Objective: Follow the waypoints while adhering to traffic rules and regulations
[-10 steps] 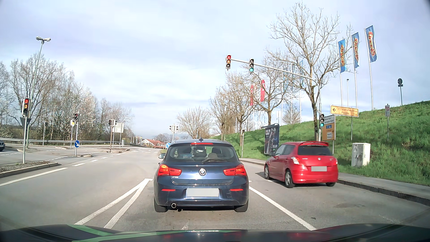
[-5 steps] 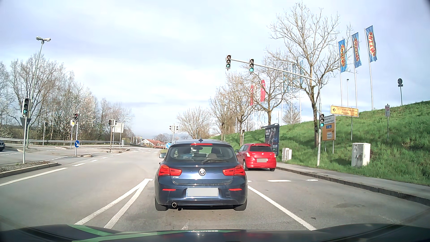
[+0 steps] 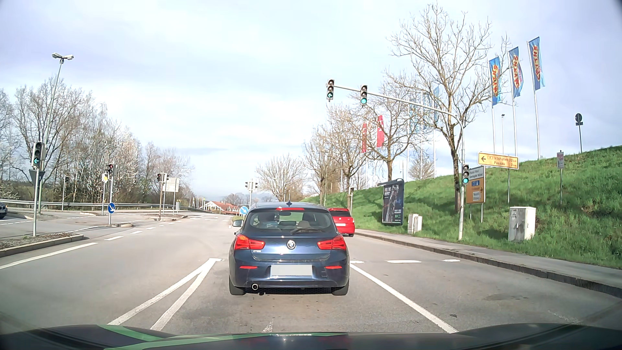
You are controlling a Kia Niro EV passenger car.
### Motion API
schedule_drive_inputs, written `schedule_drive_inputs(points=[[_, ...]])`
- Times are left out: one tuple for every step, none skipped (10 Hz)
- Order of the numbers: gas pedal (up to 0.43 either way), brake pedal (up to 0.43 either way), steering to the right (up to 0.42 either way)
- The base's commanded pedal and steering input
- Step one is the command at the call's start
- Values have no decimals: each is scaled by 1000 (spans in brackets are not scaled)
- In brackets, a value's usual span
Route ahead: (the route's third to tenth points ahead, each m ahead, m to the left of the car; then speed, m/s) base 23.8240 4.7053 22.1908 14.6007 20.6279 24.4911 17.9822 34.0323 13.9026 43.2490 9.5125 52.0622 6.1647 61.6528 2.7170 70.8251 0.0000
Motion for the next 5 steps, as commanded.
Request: schedule_drive_inputs(points=[[0,409,-75],[0,409,-75],[0,409,-75],[0,293,-75],[0,0,-75]])
